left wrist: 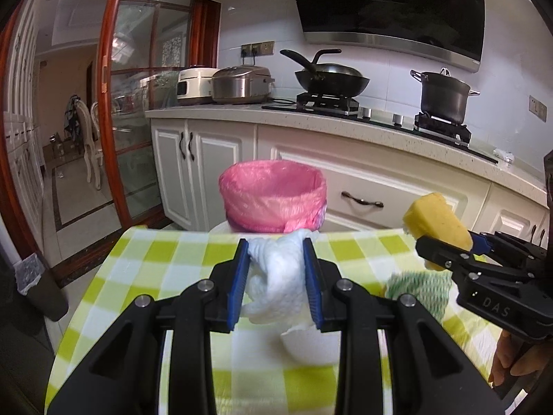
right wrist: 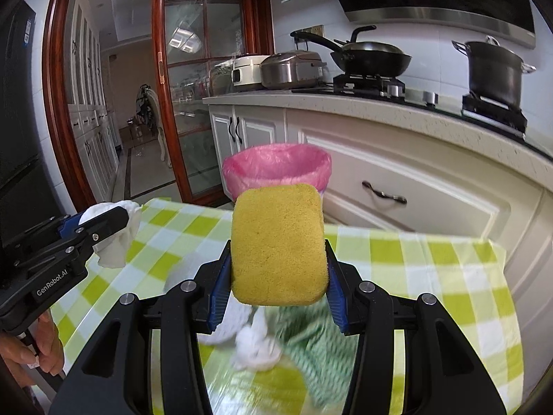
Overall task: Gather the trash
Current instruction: 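Carry the sponge and tissue with both tools over the pink bin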
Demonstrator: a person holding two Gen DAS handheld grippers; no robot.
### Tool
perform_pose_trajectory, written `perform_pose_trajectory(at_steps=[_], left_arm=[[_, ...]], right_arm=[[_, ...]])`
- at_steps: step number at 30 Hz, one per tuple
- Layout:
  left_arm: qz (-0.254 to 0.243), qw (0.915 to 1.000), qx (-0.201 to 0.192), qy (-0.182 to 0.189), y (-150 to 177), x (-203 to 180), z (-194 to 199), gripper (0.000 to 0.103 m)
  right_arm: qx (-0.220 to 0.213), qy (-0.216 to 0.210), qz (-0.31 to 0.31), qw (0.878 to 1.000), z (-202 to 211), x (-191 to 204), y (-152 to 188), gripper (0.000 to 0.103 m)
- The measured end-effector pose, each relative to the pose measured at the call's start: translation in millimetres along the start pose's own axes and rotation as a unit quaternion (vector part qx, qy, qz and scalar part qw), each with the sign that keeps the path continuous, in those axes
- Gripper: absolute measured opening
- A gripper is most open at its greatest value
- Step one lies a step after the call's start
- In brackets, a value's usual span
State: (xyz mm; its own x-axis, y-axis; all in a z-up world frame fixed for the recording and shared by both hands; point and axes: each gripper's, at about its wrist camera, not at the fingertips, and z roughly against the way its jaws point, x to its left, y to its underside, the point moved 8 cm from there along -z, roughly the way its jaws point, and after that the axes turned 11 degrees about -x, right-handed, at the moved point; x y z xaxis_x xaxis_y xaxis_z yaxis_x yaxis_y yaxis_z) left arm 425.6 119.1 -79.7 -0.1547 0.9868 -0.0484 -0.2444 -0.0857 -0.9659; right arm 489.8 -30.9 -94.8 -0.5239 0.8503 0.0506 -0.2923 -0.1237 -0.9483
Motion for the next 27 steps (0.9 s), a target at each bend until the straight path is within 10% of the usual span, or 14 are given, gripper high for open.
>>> perform_pose_trajectory(at_steps=[27], left_arm=[[0.017, 0.9989, 0.018, 0.04, -100.8, 21.6, -272.5, 0.033]], right_arm=[[0.017, -0.066, 0.031, 0.997, -241.9, -45.0, -101.1, 0.046]])
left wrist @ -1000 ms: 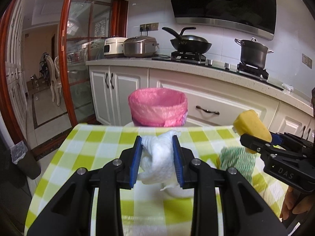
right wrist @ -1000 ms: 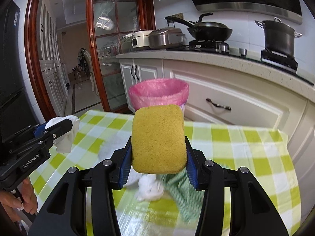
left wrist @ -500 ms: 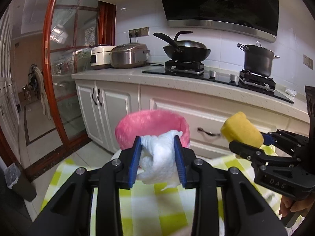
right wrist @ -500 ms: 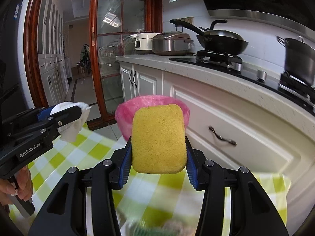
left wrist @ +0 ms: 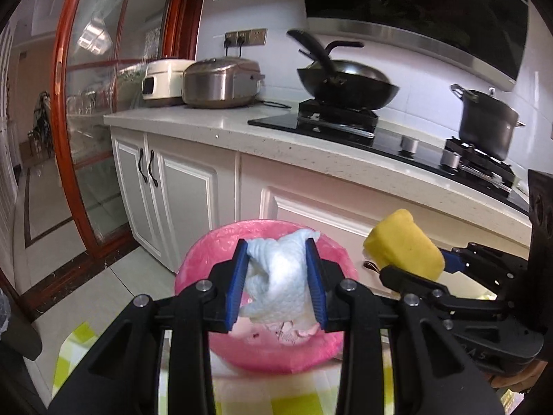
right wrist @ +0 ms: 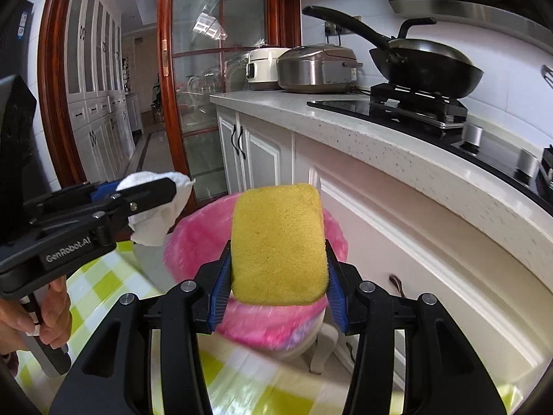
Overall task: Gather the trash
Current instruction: 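Carry the sponge and tissue with both tools over the pink bin, then open the left tool over the bin while the right tool releases the sponge, then move both tools back over the remaining trash on the table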
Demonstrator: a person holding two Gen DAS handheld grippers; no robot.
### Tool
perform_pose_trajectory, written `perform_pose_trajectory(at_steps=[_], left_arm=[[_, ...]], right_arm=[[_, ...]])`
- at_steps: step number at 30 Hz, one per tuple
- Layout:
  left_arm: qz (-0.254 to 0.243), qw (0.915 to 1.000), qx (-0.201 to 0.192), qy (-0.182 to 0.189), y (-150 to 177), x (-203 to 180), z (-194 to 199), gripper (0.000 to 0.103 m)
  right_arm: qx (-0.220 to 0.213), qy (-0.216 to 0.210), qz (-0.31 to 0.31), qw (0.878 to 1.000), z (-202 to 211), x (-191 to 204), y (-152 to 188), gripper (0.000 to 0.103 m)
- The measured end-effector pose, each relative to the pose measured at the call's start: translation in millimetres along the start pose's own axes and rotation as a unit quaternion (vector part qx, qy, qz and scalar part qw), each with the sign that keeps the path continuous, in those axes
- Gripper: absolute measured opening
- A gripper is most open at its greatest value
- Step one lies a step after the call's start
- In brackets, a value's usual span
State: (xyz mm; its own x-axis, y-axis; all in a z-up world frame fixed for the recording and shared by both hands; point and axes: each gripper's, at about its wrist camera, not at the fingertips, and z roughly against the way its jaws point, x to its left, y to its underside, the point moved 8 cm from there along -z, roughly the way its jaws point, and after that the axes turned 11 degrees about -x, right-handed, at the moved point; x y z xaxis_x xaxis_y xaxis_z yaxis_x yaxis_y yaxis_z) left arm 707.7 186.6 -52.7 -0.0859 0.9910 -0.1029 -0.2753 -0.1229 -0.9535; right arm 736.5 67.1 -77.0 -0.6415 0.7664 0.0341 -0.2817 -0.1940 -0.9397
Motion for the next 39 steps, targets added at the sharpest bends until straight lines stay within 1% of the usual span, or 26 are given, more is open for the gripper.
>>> perform_pose_trajectory(at_steps=[3, 5, 6, 8, 9, 10, 12, 13, 14, 16, 17, 18, 19, 20, 21, 23, 24, 26, 30, 32, 36, 37, 39], left_arm=[[0.001, 1.0, 0.009, -0.004, 1.4, 8.7, -29.4, 0.033], [0.001, 0.9999, 0.011, -0.006, 3.2, 14.3, -41.4, 0.034], [0.001, 0.9999, 0.013, -0.005, 3.8, 16.5, -45.2, 0.035], [0.003, 0.9999, 0.014, -0.009, 5.8, 22.8, -56.4, 0.042], [0.003, 0.9998, 0.012, -0.015, 6.7, 27.3, -61.5, 0.043], [0.005, 0.9998, 0.012, -0.017, 8.0, 30.5, -64.2, 0.043], [0.014, 0.9996, 0.014, -0.022, 12.1, 38.2, -68.9, 0.05], [0.018, 0.9994, 0.013, -0.025, 13.5, 40.8, -69.5, 0.053], [0.021, 0.9993, 0.014, -0.026, 15.1, 43.2, -69.2, 0.053], [0.022, 0.9993, 0.014, -0.028, 17.5, 44.8, -64.1, 0.054], [0.023, 0.9992, 0.011, -0.03, 17.9, 45.2, -58.7, 0.059], [0.023, 0.9991, 0.006, -0.035, 17.3, 44.9, -50.8, 0.064], [0.022, 0.9988, -0.004, -0.044, 15.3, 44.1, -40.4, 0.074], [0.021, 0.9984, -0.016, -0.05, 12.7, 41.7, -30.7, 0.085], [0.018, 0.9978, -0.029, -0.057, 9.0, 39.1, -19.6, 0.089], [0.012, 0.997, -0.05, -0.058, 0.0, 29.7, 8.8, 0.098], [0.012, 0.9967, -0.057, -0.057, -4.0, 26.0, 19.0, 0.098], [0.011, 0.9946, -0.082, -0.062, -16.0, 16.1, 51.6, 0.098], [0.003, 0.9915, -0.112, -0.066, -36.4, -1.2, 105.7, 0.098], [0.0, 0.9887, -0.132, -0.07, -44.5, -10.6, 142.2, 0.098], [-0.005, 0.9871, -0.146, -0.067, -44.5, -29.2, 199.0, 0.098], [-0.01, 0.9872, -0.146, -0.063, -40.5, -37.4, 217.8, 0.098], [-0.019, 0.9877, -0.145, -0.056, -31.4, -48.6, 244.3, 0.098]], right_arm=[[-0.003, -0.006, 0.004, 1.0, -19.5, -2.2, -4.4, 0.046], [-0.005, -0.01, 0.007, 1.0, -33.6, -3.4, -6.0, 0.047], [-0.006, -0.013, 0.006, 1.0, -38.0, -3.4, -5.7, 0.048], [-0.006, -0.013, 0.003, 1.0, -48.8, -5.8, -3.7, 0.05], [-0.006, -0.013, 0.001, 1.0, -52.7, -7.0, -2.2, 0.05], [-0.005, -0.016, -0.003, 1.0, -56.5, -8.3, 0.2, 0.051], [-0.002, -0.018, -0.011, 1.0, -60.5, -10.5, 5.8, 0.056], [-0.002, -0.018, -0.013, 1.0, -61.2, -11.9, 7.6, 0.056], [-0.003, -0.018, -0.014, 1.0, -60.2, -11.9, 9.3, 0.056], [-0.008, -0.018, -0.017, 1.0, -51.2, -13.7, 9.8, 0.056], [-0.014, -0.019, -0.02, 1.0, -43.1, -14.4, 8.8, 0.056], [-0.017, -0.019, -0.021, 0.999, -34.9, -13.9, 8.0, 0.057], [-0.024, -0.015, -0.02, 0.999, -23.2, -14.2, 5.2, 0.059], [-0.038, -0.009, -0.016, 0.999, -8.5, -14.5, 0.7, 0.066], [-0.048, -0.005, -0.013, 0.999, 2.5, -14.4, -3.5, 0.075], [-0.074, 0.0, -0.001, 0.997, 36.8, -10.9, -13.5, 0.083], [-0.084, 0.005, 0.006, 0.996, 52.8, -9.5, -16.9, 0.085], [-0.096, 0.014, 0.014, 0.995, 79.0, -7.7, -23.0, 0.085], [-0.132, 0.058, 0.029, 0.989, 151.1, -6.1, -38.4, 0.085], [-0.141, 0.075, 0.027, 0.987, 183.6, -4.4, -40.4, 0.085], [-0.153, 0.09, 0.014, 0.984, 239.3, 1.1, -32.3, 0.085], [-0.159, 0.088, 0.004, 0.983, 257.3, 5.4, -25.6, 0.085], [-0.157, 0.094, 0.0, 0.983, 277.8, 9.8, -15.5, 0.085]])
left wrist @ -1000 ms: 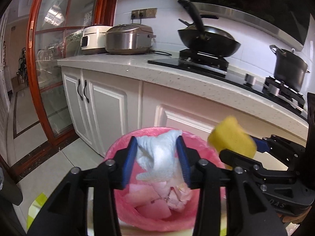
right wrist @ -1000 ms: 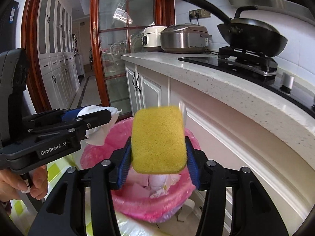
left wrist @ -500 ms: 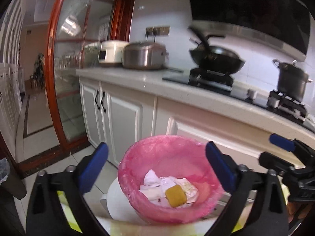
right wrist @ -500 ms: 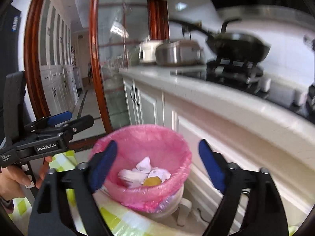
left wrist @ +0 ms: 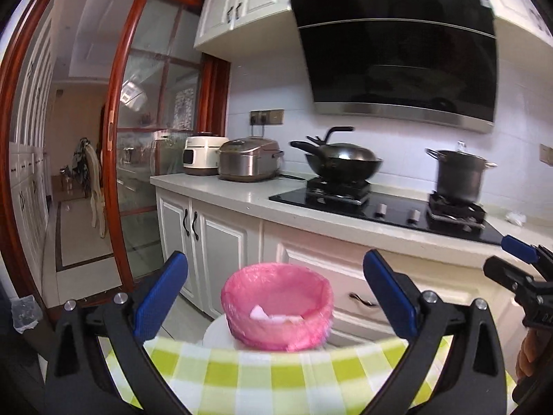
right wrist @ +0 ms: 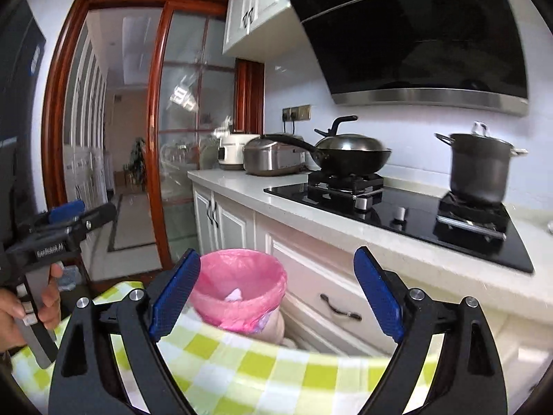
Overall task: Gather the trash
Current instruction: 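Move both tools back over the remaining trash on the table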
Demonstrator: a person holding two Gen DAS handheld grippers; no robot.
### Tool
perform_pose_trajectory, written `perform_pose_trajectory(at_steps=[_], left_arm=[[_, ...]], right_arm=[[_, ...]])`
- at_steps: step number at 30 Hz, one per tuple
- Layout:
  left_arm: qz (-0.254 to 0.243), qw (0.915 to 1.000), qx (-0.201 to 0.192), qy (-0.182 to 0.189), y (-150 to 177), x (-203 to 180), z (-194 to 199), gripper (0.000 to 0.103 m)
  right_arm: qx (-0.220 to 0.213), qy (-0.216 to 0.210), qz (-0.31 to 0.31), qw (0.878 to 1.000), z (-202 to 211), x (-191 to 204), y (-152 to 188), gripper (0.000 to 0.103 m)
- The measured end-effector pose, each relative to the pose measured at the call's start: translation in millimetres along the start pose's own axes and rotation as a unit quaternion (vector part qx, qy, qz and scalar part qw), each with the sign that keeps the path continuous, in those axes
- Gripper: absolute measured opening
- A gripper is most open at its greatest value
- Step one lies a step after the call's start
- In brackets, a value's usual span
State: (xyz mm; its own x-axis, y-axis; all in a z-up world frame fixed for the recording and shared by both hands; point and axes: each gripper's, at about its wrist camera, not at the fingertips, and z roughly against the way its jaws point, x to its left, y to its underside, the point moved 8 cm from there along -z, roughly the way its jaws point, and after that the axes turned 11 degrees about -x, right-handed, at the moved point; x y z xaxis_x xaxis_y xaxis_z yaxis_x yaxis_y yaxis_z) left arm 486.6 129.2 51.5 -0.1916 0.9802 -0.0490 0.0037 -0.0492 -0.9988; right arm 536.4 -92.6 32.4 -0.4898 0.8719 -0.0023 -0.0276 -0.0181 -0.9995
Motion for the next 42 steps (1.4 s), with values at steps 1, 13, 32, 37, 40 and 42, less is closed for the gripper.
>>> perform_pose_trajectory(at_steps=[1, 13, 32, 37, 40, 42], left_arm=[[-0.004, 1.0, -0.001, 0.002, 1.1, -3.9, 14.2, 0.098], [-0.011, 0.9992, 0.038, 0.002, 60.3, -19.0, 129.6, 0.098], [-0.019, 0.9843, 0.175, -0.004, 201.7, -23.2, 139.7, 0.098], [-0.005, 0.982, 0.188, -0.014, 212.4, -17.9, 129.4, 0.098], [-0.004, 0.9803, 0.197, -0.017, 216.8, -16.4, 124.2, 0.098], [-0.005, 0.9795, 0.201, -0.015, 220.2, -18.1, 121.2, 0.098]], right_arm=[[-0.002, 0.003, 0.001, 1.0, 13.1, 0.8, 1.3, 0.085], [0.025, -0.012, -0.059, 0.998, 119.2, 5.9, 46.9, 0.085], [0.21, 0.026, -0.087, 0.973, 84.2, 22.8, 222.0, 0.085], [0.236, 0.029, -0.093, 0.967, 63.9, 16.4, 240.8, 0.084], [0.25, 0.018, -0.09, 0.964, 52.1, 19.4, 249.6, 0.085], [0.258, 0.012, -0.081, 0.963, 44.9, 23.2, 253.5, 0.084]])
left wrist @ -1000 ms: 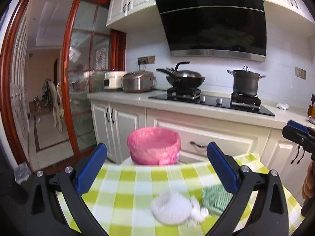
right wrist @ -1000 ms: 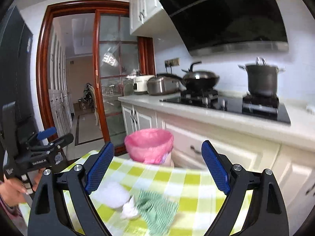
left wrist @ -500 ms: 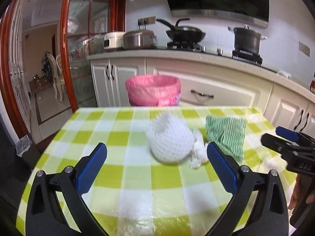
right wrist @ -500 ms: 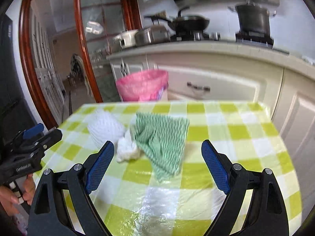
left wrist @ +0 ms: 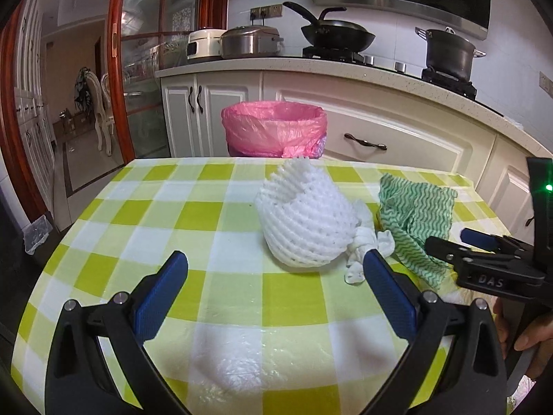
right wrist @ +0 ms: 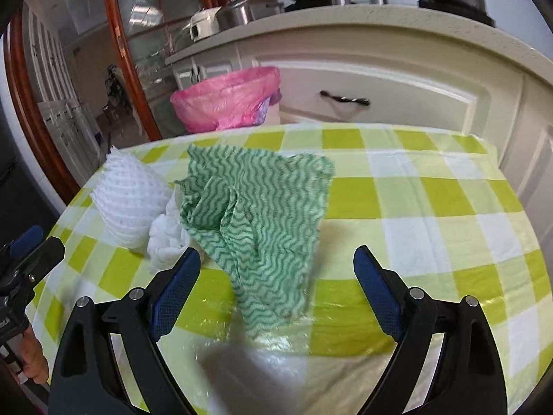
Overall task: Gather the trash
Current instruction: 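Move both tools back over the remaining trash on the table, then grasp the green wavy-striped cloth with the right tool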
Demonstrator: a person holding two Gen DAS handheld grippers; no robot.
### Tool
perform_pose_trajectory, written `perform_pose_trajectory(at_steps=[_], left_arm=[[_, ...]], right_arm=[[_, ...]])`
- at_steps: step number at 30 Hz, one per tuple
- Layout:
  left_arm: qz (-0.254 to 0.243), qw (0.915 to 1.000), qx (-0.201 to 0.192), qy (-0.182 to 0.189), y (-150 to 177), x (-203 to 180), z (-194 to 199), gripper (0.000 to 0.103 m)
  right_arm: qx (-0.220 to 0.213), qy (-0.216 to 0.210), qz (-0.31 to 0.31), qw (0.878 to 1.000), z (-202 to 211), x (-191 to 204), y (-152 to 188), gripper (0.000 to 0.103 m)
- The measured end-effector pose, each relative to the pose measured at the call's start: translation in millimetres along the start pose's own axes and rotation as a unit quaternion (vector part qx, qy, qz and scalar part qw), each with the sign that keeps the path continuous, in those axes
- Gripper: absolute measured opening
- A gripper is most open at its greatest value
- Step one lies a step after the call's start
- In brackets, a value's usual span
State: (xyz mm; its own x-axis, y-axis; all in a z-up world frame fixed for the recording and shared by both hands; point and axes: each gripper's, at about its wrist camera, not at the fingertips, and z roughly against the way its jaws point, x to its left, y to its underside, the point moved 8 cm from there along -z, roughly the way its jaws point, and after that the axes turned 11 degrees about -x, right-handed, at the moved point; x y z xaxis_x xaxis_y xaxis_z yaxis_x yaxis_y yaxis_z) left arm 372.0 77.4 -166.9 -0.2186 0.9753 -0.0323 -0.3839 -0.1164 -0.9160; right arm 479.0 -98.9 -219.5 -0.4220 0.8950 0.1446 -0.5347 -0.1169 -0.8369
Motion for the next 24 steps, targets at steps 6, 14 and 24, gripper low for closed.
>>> perform_pose_trajectory(at_steps=[6, 14, 24], left_arm=[[-0.011, 0.9998, 0.009, 0.013, 4.7, -8.5, -4.8, 0.098], [-0.008, 0.9998, 0.016, 0.012, 5.3, -8.9, -10.4, 0.098], [-0.022, 0.999, 0.017, 0.035, 0.7, -36.7, -20.3, 0.089]], right_arm=[[0.026, -0.003, 0.013, 1.0, -21.7, 5.5, -2.7, 0.084], [0.043, -0.028, 0.005, 0.999, -32.7, 7.8, -2.8, 0.049], [-0.014, -0.055, -0.015, 0.998, 21.2, -6.7, -8.0, 0.009]])
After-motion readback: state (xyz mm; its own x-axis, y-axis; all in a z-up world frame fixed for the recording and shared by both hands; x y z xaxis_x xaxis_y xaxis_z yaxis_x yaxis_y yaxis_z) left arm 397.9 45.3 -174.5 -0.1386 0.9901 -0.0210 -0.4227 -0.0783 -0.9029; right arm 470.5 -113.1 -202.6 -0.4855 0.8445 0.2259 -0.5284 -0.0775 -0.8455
